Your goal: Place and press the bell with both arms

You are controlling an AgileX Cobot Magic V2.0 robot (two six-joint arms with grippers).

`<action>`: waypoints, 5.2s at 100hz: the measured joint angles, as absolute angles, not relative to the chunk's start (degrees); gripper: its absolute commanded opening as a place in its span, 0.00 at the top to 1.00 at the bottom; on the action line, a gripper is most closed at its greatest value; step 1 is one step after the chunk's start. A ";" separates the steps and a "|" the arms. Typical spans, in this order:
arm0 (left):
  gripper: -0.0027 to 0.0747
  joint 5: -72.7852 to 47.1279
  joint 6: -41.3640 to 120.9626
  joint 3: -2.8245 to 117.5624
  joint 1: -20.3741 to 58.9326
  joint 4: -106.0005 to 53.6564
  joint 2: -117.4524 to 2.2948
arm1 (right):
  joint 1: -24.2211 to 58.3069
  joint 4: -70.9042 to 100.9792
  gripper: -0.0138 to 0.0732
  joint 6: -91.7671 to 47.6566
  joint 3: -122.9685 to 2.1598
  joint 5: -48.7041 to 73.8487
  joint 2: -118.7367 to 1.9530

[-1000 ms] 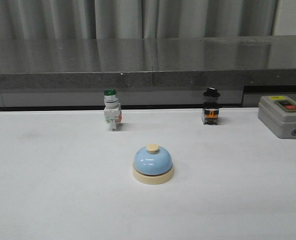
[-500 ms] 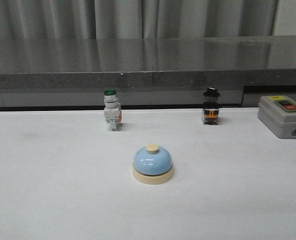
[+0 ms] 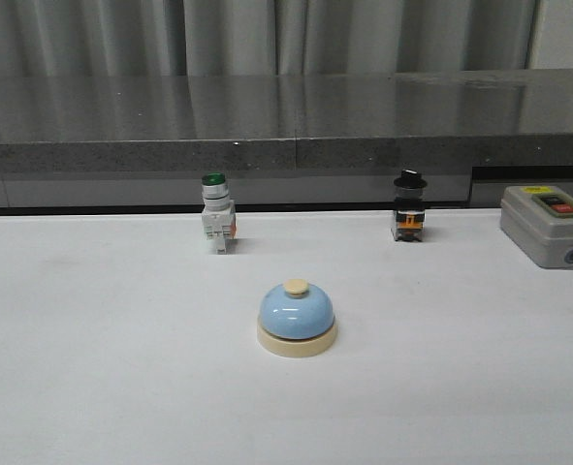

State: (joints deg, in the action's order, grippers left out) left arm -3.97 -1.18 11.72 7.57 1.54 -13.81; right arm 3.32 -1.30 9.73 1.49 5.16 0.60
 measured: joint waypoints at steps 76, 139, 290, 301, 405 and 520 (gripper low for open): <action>0.99 -1.24 -7.70 -0.10 2.50 2.77 0.27 | 3.32 -1.30 0.91 9.73 1.49 5.16 0.60; 0.99 -1.24 -7.70 -0.10 2.50 2.77 0.27 | 3.32 -1.30 0.91 9.73 1.49 5.16 0.60; 0.99 -1.24 -7.70 -0.10 2.50 2.77 0.27 | 3.43 -1.30 0.91 9.73 -47.81 52.21 -51.34; 0.99 -1.24 -7.70 -0.10 2.50 2.77 0.27 | 4.73 -0.80 0.91 9.33 -47.81 51.52 -53.40; 0.99 -1.24 -8.56 -0.10 2.50 2.73 0.27 | 33.14 2.11 0.91 8.69 -73.91 44.36 -99.04; 0.99 -1.24 -8.56 -0.10 2.50 2.73 0.27 | 36.55 2.18 0.91 8.69 -80.42 44.74 -110.98</action>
